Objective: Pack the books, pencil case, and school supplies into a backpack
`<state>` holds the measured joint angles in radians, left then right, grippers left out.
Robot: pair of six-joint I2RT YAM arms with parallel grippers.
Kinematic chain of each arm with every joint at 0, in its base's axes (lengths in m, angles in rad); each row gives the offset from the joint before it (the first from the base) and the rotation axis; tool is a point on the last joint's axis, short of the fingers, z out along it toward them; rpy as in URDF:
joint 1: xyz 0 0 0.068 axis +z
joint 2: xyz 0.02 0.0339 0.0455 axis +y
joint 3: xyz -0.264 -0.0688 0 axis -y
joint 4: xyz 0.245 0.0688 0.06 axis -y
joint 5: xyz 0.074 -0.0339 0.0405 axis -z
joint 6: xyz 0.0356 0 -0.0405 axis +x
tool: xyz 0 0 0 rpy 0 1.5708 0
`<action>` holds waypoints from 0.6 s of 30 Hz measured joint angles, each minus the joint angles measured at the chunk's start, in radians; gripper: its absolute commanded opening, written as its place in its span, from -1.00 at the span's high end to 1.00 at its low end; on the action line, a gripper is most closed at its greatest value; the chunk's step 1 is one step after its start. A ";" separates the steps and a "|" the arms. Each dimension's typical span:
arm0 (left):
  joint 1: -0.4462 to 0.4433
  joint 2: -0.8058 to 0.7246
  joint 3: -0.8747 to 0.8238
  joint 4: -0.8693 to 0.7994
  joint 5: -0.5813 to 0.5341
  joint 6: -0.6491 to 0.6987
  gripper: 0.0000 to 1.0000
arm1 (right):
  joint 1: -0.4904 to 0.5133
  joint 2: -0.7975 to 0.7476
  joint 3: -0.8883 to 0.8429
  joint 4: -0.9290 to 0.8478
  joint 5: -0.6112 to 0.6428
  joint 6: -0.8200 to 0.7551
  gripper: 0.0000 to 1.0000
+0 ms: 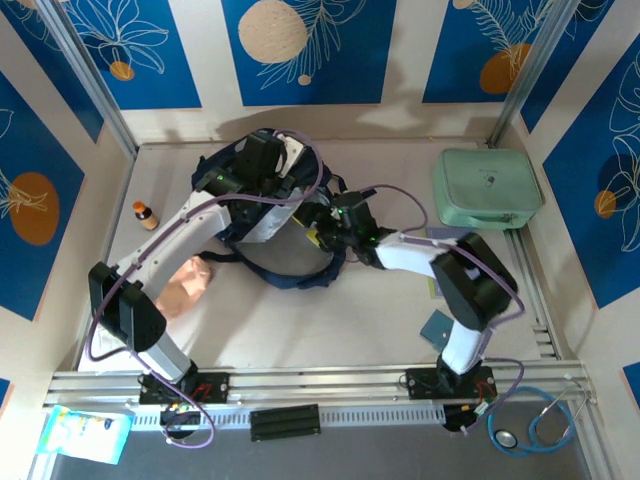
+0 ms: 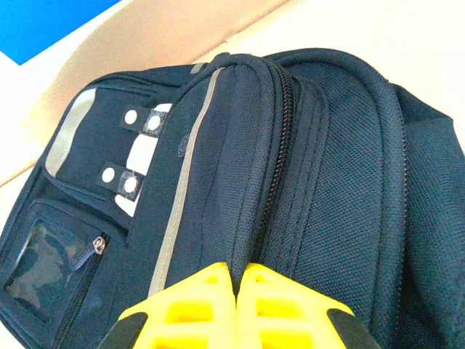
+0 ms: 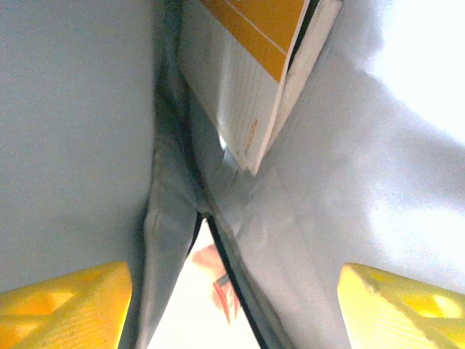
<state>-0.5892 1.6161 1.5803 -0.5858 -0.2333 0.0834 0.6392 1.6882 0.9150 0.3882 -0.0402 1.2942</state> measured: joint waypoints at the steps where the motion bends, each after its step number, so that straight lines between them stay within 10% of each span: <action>1: 0.000 -0.006 -0.020 0.008 0.008 0.000 1.00 | 0.000 -0.053 -0.037 -0.024 0.014 -0.018 -0.51; 6: 0.001 -0.070 -0.202 0.074 0.132 0.000 0.96 | -0.020 -0.339 -0.196 -0.243 0.164 -0.146 -0.55; 10: -0.001 -0.122 -0.388 0.141 0.234 -0.026 0.10 | -0.106 -0.444 -0.210 -0.449 0.244 -0.236 -0.56; 18: -0.020 -0.163 -0.541 0.300 0.320 -0.270 -0.44 | -0.454 -0.412 -0.171 -0.706 0.203 -0.449 -0.58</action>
<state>-0.6094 1.4528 1.0393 -0.2859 0.0864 -0.1871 0.1856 1.2758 0.7437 -0.3183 0.1631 0.8455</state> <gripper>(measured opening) 0.656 0.780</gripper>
